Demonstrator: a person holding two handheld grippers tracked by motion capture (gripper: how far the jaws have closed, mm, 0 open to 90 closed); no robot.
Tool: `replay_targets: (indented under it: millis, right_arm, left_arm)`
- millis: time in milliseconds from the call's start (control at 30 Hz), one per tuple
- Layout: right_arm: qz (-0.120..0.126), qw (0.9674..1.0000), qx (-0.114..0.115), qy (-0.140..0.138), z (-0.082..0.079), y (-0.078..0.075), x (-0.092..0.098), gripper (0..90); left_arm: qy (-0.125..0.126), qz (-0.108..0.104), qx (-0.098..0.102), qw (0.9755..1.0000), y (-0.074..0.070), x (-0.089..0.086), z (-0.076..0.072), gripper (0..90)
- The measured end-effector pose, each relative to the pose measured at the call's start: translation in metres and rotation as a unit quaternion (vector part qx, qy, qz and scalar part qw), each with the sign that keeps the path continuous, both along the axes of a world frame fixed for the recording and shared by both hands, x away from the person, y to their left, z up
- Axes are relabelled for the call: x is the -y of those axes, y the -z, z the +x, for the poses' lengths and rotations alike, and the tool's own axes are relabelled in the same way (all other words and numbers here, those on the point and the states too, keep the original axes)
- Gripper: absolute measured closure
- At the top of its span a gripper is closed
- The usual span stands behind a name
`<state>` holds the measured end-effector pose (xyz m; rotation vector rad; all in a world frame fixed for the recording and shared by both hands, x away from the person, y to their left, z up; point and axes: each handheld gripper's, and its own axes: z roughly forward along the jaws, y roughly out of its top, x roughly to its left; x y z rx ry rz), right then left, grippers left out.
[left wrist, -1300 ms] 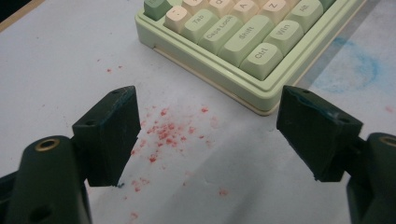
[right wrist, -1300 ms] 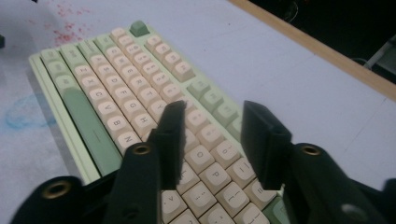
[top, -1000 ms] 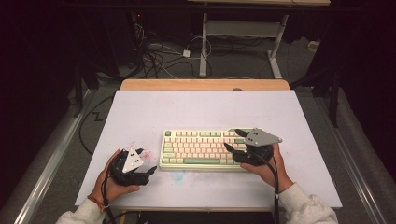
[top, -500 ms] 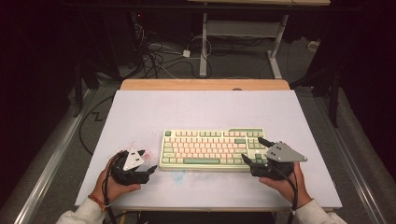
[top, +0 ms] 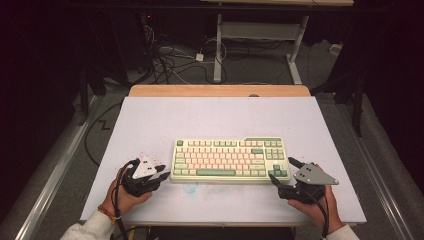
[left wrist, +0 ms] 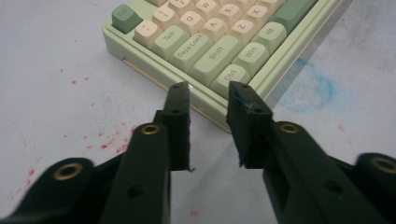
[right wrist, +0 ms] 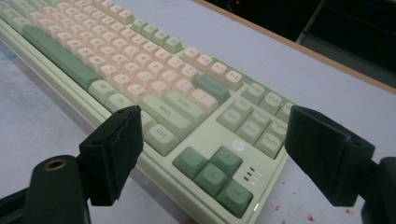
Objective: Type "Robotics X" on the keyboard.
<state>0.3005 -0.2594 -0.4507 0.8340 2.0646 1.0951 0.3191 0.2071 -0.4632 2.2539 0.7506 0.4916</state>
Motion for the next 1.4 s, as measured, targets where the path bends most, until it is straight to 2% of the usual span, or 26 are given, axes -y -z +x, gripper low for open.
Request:
replay_targets:
  millis: [67,200,400,800,867,1000,1200,1400]
  right_arm:
    - [0.0,1.0,-0.002,-0.002,-0.001,0.001,0.0,19.6]
    - [-0.008,0.9999,-0.005,-0.009,-0.003,0.002,-0.003,19.7]
    - [-0.016,0.9997,-0.006,-0.018,-0.003,0.004,-0.008,19.9]
    - [-0.025,0.9994,-0.014,-0.018,0.0,0.008,-0.009,19.9]
    - [-0.024,0.9994,-0.016,-0.019,0.001,0.009,-0.009,19.9]
    - [-0.028,0.9993,-0.018,-0.019,0.002,0.01,-0.01,19.9]
    - [-0.036,0.999,-0.02,-0.016,0.003,0.012,-0.01,20.5]
    - [-0.038,0.9988,-0.024,-0.017,0.003,0.013,-0.01,20.5]
  left_arm:
    - [0.005,-0.005,-0.007,1.0,-0.002,0.002,0.003,77.9]
    - [0.012,0.007,-0.008,0.9999,-0.006,0.012,0.008,87.8]
    - [0.029,0.018,-0.007,0.9994,-0.014,0.032,0.017,88.0]
    - [0.056,0.03,-0.013,0.9979,-0.023,0.079,0.051,87.8]
    - [0.063,0.037,-0.013,0.9972,-0.024,0.086,0.055,87.8]
    - [0.073,0.048,-0.011,0.9961,-0.024,0.105,0.065,87.8]
    - [0.088,0.051,-0.013,0.9948,-0.023,0.127,0.078,87.9]
    - [0.09,0.064,-0.018,0.9938,-0.018,0.142,0.084,88.0]
